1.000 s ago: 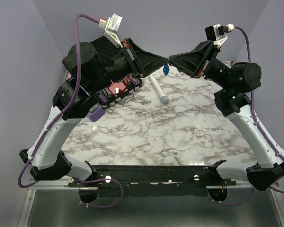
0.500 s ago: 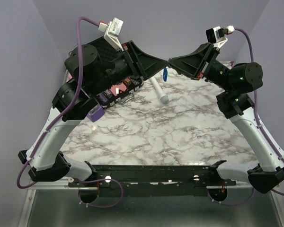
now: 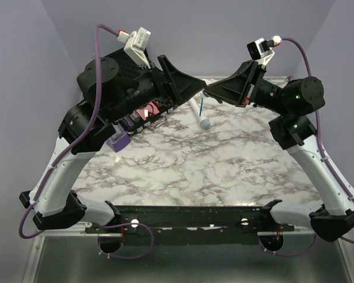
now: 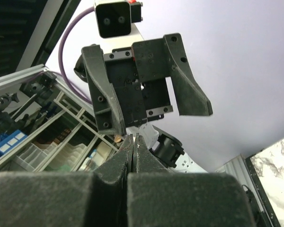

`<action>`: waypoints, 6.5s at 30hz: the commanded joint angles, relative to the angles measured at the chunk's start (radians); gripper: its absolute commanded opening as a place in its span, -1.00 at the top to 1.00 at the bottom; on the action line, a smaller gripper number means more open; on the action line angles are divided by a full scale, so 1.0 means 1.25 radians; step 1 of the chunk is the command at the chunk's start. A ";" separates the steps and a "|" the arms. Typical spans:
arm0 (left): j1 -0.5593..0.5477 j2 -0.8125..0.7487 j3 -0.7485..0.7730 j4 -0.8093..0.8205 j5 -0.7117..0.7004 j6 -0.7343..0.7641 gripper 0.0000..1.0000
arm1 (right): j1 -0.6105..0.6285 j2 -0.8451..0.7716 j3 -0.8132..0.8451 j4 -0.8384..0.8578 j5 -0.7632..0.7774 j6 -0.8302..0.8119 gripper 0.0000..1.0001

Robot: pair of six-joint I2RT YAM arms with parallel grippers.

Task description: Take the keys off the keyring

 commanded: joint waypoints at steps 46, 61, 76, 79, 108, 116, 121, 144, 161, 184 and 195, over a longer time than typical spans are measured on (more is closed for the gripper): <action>0.195 0.104 0.139 -0.134 0.721 0.104 0.18 | 0.005 0.055 0.059 -0.045 -0.230 -0.007 0.99; 0.180 0.135 0.173 -0.159 0.686 0.111 1.00 | 0.004 0.070 0.071 -0.053 -0.215 -0.016 0.99; 0.133 0.097 0.157 -0.135 0.415 0.036 1.00 | 0.005 0.072 0.096 -0.092 -0.070 -0.054 0.99; 0.120 0.082 0.139 -0.099 0.352 0.007 1.00 | 0.005 0.073 0.098 -0.092 -0.043 -0.053 0.99; 0.020 0.049 0.030 0.064 0.043 -0.087 0.98 | 0.005 0.028 0.048 -0.061 0.065 -0.047 0.99; 0.021 0.009 -0.011 0.056 0.039 -0.063 0.39 | 0.005 0.024 0.049 -0.072 0.057 -0.065 0.99; 0.022 -0.012 -0.015 0.023 0.031 -0.042 0.05 | 0.005 0.029 0.048 -0.074 0.051 -0.069 0.99; 0.196 -0.026 -0.017 -0.051 0.518 0.075 -0.48 | 0.005 0.075 0.103 -0.106 -0.152 -0.061 0.98; 0.199 0.016 0.011 -0.045 0.586 0.090 0.04 | 0.005 0.070 0.096 -0.119 -0.157 -0.049 0.98; 0.199 0.065 0.043 -0.019 0.578 0.055 0.68 | 0.005 0.091 0.108 -0.117 -0.156 -0.057 0.98; 0.196 0.073 0.042 -0.001 0.552 0.019 1.00 | 0.005 0.099 0.116 -0.112 -0.140 -0.061 0.98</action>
